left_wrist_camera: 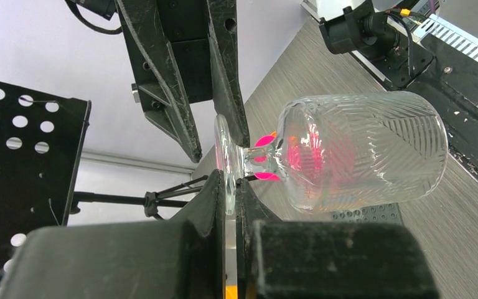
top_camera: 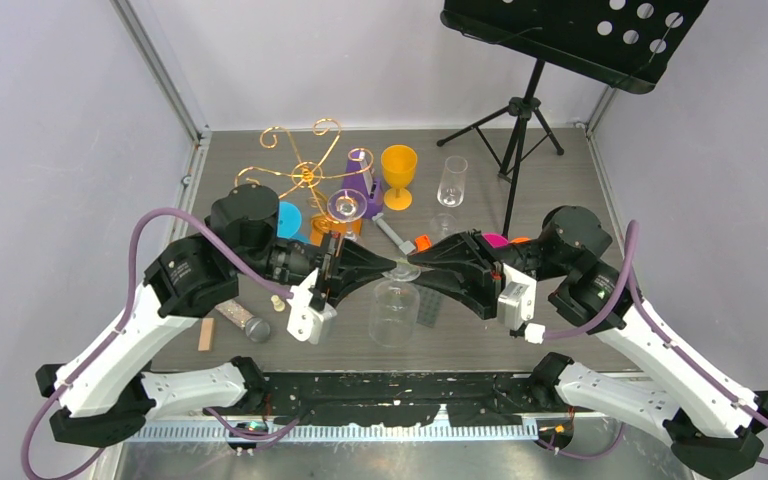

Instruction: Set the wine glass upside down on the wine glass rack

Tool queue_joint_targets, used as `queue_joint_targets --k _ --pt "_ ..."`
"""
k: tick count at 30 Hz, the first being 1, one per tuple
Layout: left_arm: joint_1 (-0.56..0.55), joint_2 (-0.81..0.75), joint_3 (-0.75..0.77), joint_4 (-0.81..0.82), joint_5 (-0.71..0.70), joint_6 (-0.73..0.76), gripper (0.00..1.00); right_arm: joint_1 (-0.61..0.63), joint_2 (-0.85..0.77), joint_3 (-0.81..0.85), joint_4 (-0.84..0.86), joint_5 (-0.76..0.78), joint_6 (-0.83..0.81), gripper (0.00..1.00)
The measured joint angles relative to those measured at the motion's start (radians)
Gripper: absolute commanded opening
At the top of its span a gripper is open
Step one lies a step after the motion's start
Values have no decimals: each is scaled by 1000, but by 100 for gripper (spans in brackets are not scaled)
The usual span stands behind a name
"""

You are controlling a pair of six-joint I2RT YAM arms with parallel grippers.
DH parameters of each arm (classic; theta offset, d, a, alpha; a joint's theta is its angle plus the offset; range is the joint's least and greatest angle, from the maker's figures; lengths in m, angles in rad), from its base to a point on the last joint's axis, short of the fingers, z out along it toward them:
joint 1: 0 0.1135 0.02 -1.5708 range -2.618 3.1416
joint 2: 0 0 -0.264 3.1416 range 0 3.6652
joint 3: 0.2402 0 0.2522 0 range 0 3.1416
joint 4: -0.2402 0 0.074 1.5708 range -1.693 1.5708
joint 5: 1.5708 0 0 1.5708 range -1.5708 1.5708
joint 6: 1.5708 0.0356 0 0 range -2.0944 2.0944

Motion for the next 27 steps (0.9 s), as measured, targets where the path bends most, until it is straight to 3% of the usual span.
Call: queue_joint_targets --k 4,11,17,18,21,23,24,27 --pt "-5 7 0 0 -1 4 0 6 5 0 0 -2 8 30" --pt "-10 11 0 -11 -9 23 0 11 13 0 -6 -11 20 8" --pt "-11 5 0 -18 -15 26 0 14 18 4 -7 -8 27 5" --pt "-11 3 0 -16 -17 26 6 15 19 9 -10 -4 30 5" --pt "-11 -5 -10 6 -28 25 42 16 23 20 -18 12 33 5" --pt "-12 -16 -26 50 -40 11 87 17 23 21 -25 31 37 5" --pt "-13 -21 -33 67 -45 0 98 16 23 21 -31 41 38 5" --pt "-15 -45 -63 137 -77 -35 100 16 24 21 -58 72 42 5"
